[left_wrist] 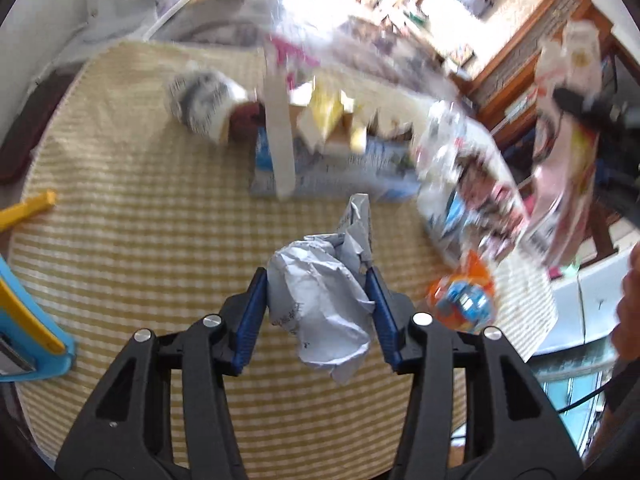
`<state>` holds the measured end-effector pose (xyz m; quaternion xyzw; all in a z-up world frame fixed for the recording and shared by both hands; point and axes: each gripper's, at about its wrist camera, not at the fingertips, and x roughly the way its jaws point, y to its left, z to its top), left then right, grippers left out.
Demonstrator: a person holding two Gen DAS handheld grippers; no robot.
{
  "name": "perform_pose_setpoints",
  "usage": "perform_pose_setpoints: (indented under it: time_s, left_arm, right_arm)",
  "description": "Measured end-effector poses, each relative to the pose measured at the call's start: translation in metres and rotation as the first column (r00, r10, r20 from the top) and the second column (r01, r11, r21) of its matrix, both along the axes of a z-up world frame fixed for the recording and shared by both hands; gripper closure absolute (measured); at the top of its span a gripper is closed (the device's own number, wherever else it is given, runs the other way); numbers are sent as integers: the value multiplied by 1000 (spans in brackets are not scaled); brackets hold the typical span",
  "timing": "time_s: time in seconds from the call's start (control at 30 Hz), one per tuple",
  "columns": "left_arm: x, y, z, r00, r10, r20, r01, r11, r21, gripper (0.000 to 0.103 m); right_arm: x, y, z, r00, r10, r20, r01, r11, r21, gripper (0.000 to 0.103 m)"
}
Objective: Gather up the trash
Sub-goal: 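Carry the Pocky box and grey bag toward the red bucket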
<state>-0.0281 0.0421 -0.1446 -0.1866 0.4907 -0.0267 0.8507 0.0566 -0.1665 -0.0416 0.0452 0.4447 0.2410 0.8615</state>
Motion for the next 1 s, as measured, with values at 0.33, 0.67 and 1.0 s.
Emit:
perform_pose_setpoints:
  time_s: [0.33, 0.67, 1.0]
  left_arm:
    - [16, 4, 60, 986, 88, 143, -82, 996, -45, 56]
    - [25, -6, 103, 963, 81, 257, -81, 997, -12, 56]
    - [27, -21, 111, 960, 61, 272, -65, 998, 8, 55]
  right_arm:
    - [-13, -2, 20, 995, 11, 95, -8, 1000, -29, 32]
    - [-14, -26, 23, 992, -52, 115, 55, 998, -20, 31]
    - [-17, -48, 22, 991, -79, 112, 81, 997, -8, 31]
